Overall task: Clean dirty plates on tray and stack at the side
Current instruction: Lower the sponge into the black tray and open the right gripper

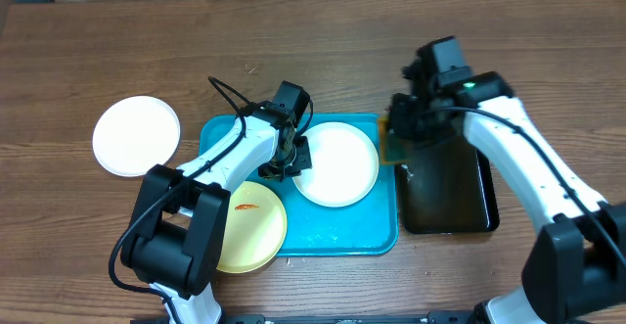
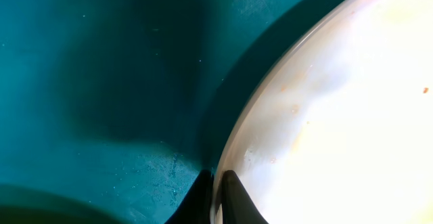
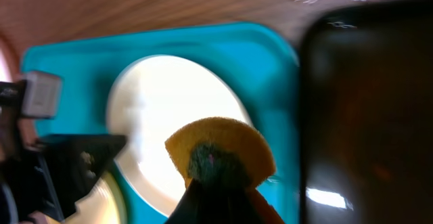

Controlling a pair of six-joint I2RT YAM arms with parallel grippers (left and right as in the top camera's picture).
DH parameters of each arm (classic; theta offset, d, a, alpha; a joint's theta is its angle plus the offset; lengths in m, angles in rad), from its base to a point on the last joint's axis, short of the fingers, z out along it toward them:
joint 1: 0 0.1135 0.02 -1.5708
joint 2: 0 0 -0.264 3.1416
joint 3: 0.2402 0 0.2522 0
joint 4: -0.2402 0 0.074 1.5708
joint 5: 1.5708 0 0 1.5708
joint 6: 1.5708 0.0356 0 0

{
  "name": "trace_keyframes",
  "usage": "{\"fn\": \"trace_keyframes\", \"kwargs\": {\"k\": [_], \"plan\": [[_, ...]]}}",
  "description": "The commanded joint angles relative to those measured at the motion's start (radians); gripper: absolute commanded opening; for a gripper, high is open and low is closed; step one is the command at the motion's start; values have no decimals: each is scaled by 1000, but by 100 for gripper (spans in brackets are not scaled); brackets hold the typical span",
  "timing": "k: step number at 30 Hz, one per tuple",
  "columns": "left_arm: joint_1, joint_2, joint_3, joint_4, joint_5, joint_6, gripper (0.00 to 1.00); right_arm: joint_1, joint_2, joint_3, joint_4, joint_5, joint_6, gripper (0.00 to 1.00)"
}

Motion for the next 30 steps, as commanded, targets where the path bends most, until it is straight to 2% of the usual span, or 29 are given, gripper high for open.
{"fn": "trace_keyframes", "kwargs": {"k": [1,7,16,17,19,21,23,30], "plan": [[2,2,9,6,5,13,8,-46,-2,-4,-49,126,-62,4],[2,2,9,10,5,13,9,-69,-2,-102,-78,355,-58,4],[2,2,9,13,5,13,9,-69,-2,-248,69,395,-58,4],[2,2,9,13,5,13,9,-69,-2,-255,79,395,-58,22],[2,2,9,13,5,13,9,-69,-2,-262,90,394,-58,45],[2,2,9,13,5,13,9,-69,-2,-264,88,394,-58,57],[2,2,9,13,5,13,9,-69,-2,-264,85,394,-58,60],[2,2,9,13,5,13,9,-69,-2,-301,111,394,-57,59]]}}
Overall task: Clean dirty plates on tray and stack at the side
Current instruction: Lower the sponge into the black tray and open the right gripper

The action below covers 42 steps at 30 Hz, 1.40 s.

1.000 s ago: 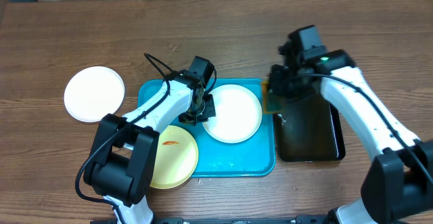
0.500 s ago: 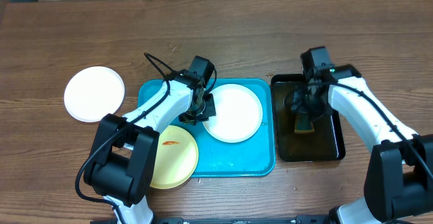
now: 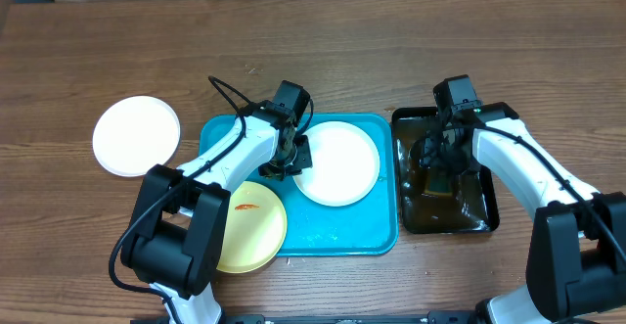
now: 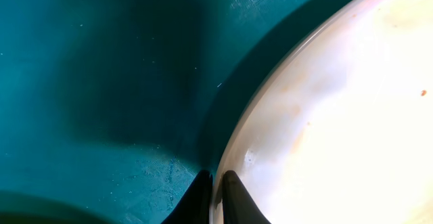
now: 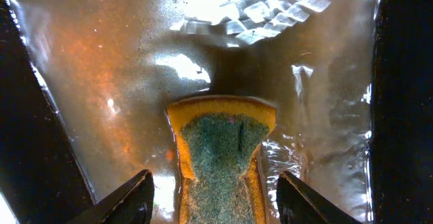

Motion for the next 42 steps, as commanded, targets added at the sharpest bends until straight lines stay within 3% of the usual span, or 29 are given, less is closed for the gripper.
{"fn": "trace_keyframes", "kwargs": {"k": [1,11,12,14,15,16,18,19,21,24,25,26,28,29,30,32,34,38,39,42], "plan": [[2,2,9,0,5,13,9,0,-3,-44,35,10,0,59],[2,2,9,0,5,13,10,0,-3,-144,176,10,3,55],[2,2,9,0,5,13,10,0,-3,-146,177,9,3,49],[2,2,9,1,5,13,10,0,-3,-146,177,9,3,20],[2,2,9,1,5,13,10,0,-3,-146,177,8,3,15],[2,2,9,0,5,13,10,0,-3,-146,177,6,3,16],[2,2,9,0,5,13,10,0,-3,-146,177,6,4,56],[2,2,9,0,5,13,10,0,-3,-146,175,3,5,64],[2,2,9,0,5,13,10,0,-3,-146,171,-11,8,71],[2,2,9,1,5,13,11,0,-3,-146,157,-48,8,72],[2,2,9,0,5,13,11,0,-3,-146,150,-56,8,69],[2,2,9,1,5,13,11,0,-3,-146,142,-58,8,57],[2,2,9,1,5,13,11,0,-3,-146,121,-58,8,23],[2,2,9,1,5,13,11,0,-3,-146,108,-58,7,11],[2,2,9,1,5,13,11,0,-3,-146,100,-58,7,11],[2,2,9,1,5,13,11,0,-3,-146,83,-58,7,48],[2,2,9,1,5,13,11,0,-3,-146,70,-58,7,71],[2,2,9,1,5,13,11,0,-3,-146,44,-58,8,75],[2,2,9,1,5,13,12,0,-3,-146,37,-58,8,70],[2,2,9,1,5,13,11,0,-3,-146,13,-58,7,18]]}}
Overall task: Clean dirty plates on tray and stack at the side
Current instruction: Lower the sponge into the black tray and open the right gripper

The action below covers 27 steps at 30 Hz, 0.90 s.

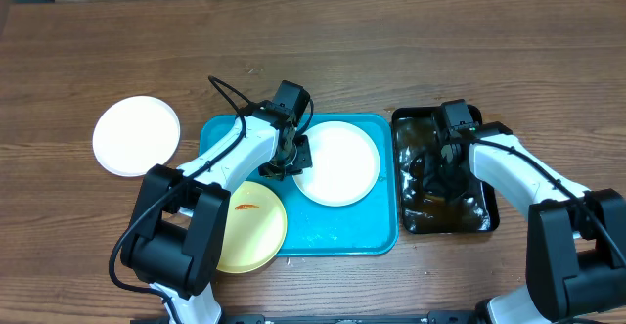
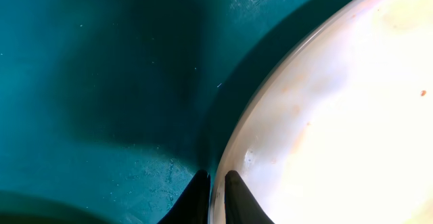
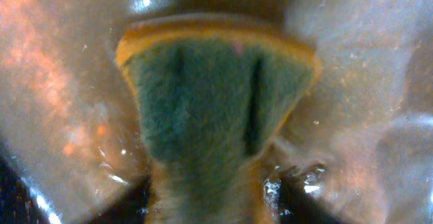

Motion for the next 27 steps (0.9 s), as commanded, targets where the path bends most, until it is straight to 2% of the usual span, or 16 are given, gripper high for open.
{"fn": "trace_keyframes", "kwargs": {"k": [1,2,3,5,7,8,13,14,16,17,18,19,20,22,24,27], "plan": [[2,2,9,2,5,13,12,-1,-3,-5,-17,-6,6,8],[2,2,9,2,5,13,11,-1,-3,-5,-20,-6,6,5],[2,2,9,2,5,13,12,-1,-3,-5,-20,-5,5,8],[2,2,9,4,5,13,13,-2,-3,-5,-10,7,5,58],[2,2,9,5,4,13,14,-2,-3,-5,15,39,5,73],[2,2,9,6,5,13,14,-2,-3,-5,30,59,5,77],[2,2,9,9,5,13,15,-2,-3,-5,106,111,6,77],[2,2,9,9,4,13,15,-2,-3,-5,114,111,6,74],[2,2,9,9,4,13,15,-2,-3,-5,124,111,5,43],[2,2,9,10,4,17,15,-2,-3,-5,128,111,5,31],[2,2,9,11,4,17,16,-2,-3,-5,134,112,5,21],[2,2,9,13,4,17,17,-2,-3,-5,143,112,5,21],[2,2,9,15,4,17,17,-2,-3,-5,154,112,5,25],[2,2,9,20,4,17,19,-2,-3,-5,185,112,5,45],[2,2,9,24,4,17,20,-3,-3,-3,219,112,5,71],[2,2,9,28,4,17,23,-21,-3,30,219,110,6,73]]}}
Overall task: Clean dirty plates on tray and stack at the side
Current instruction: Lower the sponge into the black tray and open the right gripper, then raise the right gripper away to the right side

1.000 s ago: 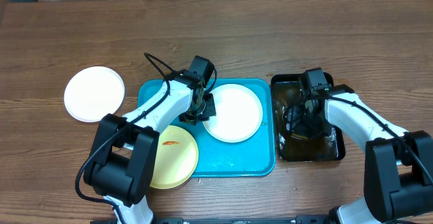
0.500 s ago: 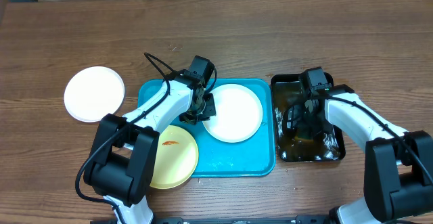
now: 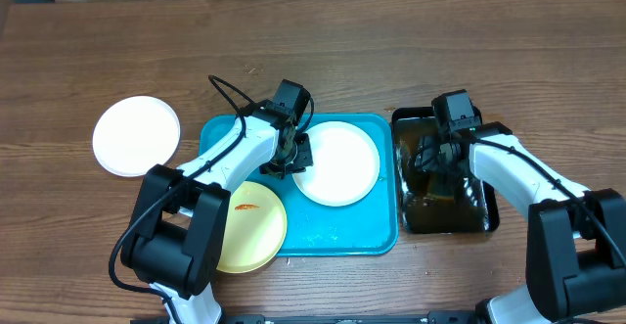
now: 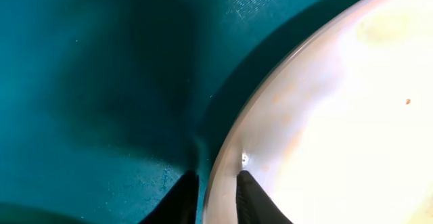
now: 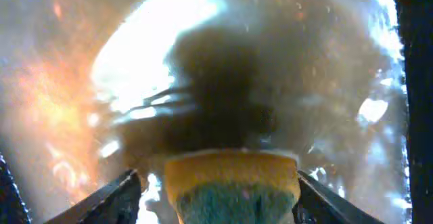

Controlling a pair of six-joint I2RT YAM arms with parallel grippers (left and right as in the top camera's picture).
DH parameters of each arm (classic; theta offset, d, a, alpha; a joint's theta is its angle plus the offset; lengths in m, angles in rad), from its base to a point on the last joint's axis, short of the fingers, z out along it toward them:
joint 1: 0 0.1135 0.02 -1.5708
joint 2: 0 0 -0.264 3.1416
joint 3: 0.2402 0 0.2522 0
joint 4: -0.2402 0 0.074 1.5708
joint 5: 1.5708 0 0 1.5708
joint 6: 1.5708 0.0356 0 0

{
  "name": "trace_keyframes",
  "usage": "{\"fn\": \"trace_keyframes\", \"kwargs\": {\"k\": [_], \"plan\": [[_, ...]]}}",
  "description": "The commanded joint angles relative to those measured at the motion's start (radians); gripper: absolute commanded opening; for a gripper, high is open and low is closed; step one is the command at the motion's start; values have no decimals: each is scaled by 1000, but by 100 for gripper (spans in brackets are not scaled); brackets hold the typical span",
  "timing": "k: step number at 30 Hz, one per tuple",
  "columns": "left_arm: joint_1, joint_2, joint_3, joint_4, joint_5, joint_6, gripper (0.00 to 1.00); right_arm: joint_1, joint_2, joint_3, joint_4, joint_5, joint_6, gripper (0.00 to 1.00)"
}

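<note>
A stained white plate [image 3: 337, 162] lies on the teal tray [image 3: 364, 231]. My left gripper [image 3: 292, 156] is at the plate's left rim. In the left wrist view its fingers [image 4: 252, 198] straddle the plate rim [image 4: 218, 190], slightly apart, and tray shows between one finger and the rim. A yellow plate [image 3: 252, 228] with an orange smear lies at the tray's front left. My right gripper [image 3: 436, 156] is over the black tub [image 3: 489, 207] of brown water, shut on the yellow-green sponge [image 5: 230, 180], which hangs just above the water.
A clean white plate [image 3: 137, 135] sits on the wooden table to the left of the tray. The tub stands directly against the tray's right side. Both arms reach in from the table's front edge.
My left fingers stand wider apart around the white plate's rim than before. The sponge, then pressed flat on the tub floor, now hangs above the water with my right gripper slightly farther back.
First my left gripper pinched the white plate's rim while my right held the sponge at the tray's right edge. Then the sponge was down in the tub water, then pressed flat on the tub floor. Now it is raised, and my left fingers have loosened.
</note>
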Motion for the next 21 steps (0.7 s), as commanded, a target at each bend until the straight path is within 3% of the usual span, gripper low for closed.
{"fn": "trace_keyframes", "kwargs": {"k": [1,10,15,21], "plan": [[2,2,9,4,4,13,23,-27,-3,44,-16,9,3,72],[-1,4,6,3,-2,16,20,-201,-3,307,-234,3,2,74],[-13,17,-2,21,-8,17,22,-325,-3,323,-237,3,2,100],[-14,45,-2,30,-3,16,24,-430,-3,323,-265,-39,2,100]]}}
